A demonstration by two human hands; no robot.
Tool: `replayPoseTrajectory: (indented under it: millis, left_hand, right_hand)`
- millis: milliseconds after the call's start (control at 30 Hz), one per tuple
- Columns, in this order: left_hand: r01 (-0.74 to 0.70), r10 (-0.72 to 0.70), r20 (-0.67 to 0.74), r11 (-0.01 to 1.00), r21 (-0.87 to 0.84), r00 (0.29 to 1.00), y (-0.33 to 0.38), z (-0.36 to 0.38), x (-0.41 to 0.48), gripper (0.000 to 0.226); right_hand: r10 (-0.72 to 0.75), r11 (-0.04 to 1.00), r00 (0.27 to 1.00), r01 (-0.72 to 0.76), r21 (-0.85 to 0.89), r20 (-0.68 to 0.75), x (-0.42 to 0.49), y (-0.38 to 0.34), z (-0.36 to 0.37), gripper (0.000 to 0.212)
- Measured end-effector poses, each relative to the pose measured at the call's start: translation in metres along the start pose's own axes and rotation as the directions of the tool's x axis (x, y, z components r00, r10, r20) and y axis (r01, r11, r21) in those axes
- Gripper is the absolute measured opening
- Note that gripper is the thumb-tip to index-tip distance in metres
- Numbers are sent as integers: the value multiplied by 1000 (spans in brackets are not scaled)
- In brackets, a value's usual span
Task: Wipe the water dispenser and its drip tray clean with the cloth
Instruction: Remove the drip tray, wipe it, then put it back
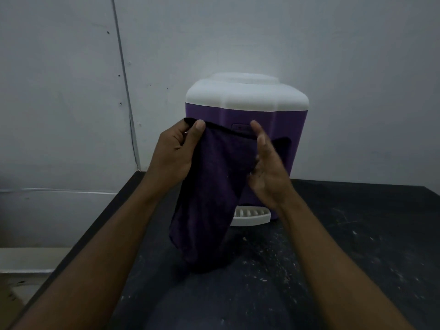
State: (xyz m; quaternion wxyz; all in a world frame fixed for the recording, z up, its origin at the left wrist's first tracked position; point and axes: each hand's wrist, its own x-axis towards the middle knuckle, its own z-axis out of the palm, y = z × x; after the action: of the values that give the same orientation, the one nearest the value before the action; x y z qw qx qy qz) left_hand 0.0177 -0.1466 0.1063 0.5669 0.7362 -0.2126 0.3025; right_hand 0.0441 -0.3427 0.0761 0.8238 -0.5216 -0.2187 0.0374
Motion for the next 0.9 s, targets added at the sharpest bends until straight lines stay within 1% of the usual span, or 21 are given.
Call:
replayPoseTrajectory:
  millis: [67, 100, 133, 233, 267, 333, 400, 433, 500, 533, 567, 600, 633, 667, 700, 767, 833, 867, 900]
  left_hand:
    - [10, -10, 9, 1000, 15, 1000, 0, 4, 3, 20]
    - [12, -12, 14, 1000, 25, 1000, 0, 4, 4, 19]
    - [16, -17, 19, 1000, 25, 1000, -2, 5, 4, 20]
    - [59, -58, 23, 998, -14, 998, -12, 2, 3, 22]
    - [74, -74, 24, 997, -35, 997, -15, 1, 2, 22]
    - [98, -97, 23, 992, -81, 995, -20, -2, 0, 22]
    - [137, -138, -9, 986, -94, 990, -25, -6, -2, 24]
    - [169, -172, -34, 982, -87, 984, -29, -9, -2, 25]
    - [283, -288, -73, 956, -75, 955, -35, -14, -2, 30]
    - [376, -381, -67, 924, -69, 922, -38, -15, -3, 35]
    - [499, -502, -27, 864, -72, 865, -40, -16, -6, 45]
    - [628, -625, 61, 773, -86, 778, -42, -17, -9, 58]
    - [731, -710, 184, 674, -102, 680, -45, -18, -14, 69]
    - [789, -732, 310, 602, -124, 607, -48, -20, -21, 74]
    - [808, -708, 406, 566, -164, 578, -51, -21, -27, 73]
    - [807, -650, 490, 539, -242, 581, -55, -22, -36, 71]
    - [812, -587, 568, 493, -313, 576, -56, -23, -41, 81]
    - [803, -551, 593, 493, -336, 587, -55, -24, -41, 84]
    - [781, -528, 590, 526, -336, 610, -54, -24, -42, 80]
  right_hand:
    - [140, 990, 984, -139, -15, 115, -14, 20, -1, 74]
    - [177, 984, 973, -171, -55, 148, -20, 30, -1, 76]
    - [197, 979, 966, -187, -77, 169, -26, 38, -1, 76]
    - [264, 964, 950, -258, -56, 166, -35, 56, 3, 82]
    - [291, 957, 942, -284, -66, 165, -38, 61, 6, 80]
    - [338, 940, 926, -325, -100, 166, -41, 67, 11, 64]
    - [347, 938, 925, -340, -67, 158, -43, 67, 13, 51]
    - [338, 941, 928, -337, -31, 157, -43, 66, 14, 49]
    - [310, 944, 936, -324, 58, 166, -42, 58, 18, 49]
    - [294, 943, 941, -314, 106, 170, -42, 54, 20, 47]
    - [284, 939, 945, -308, 153, 161, -40, 50, 22, 43]
    - [279, 933, 949, -304, 194, 143, -39, 46, 23, 39]
    - [278, 926, 953, -300, 228, 125, -38, 43, 23, 37]
    - [277, 921, 954, -296, 253, 111, -36, 41, 22, 38]
    - [273, 918, 957, -291, 270, 101, -35, 39, 21, 40]
    - [269, 914, 959, -282, 292, 84, -34, 34, 16, 42]
    - [270, 913, 959, -283, 293, 85, -32, 32, 11, 43]
    - [275, 914, 958, -288, 286, 85, -31, 31, 8, 43]
    - [284, 913, 955, -297, 279, 86, -31, 30, 6, 45]
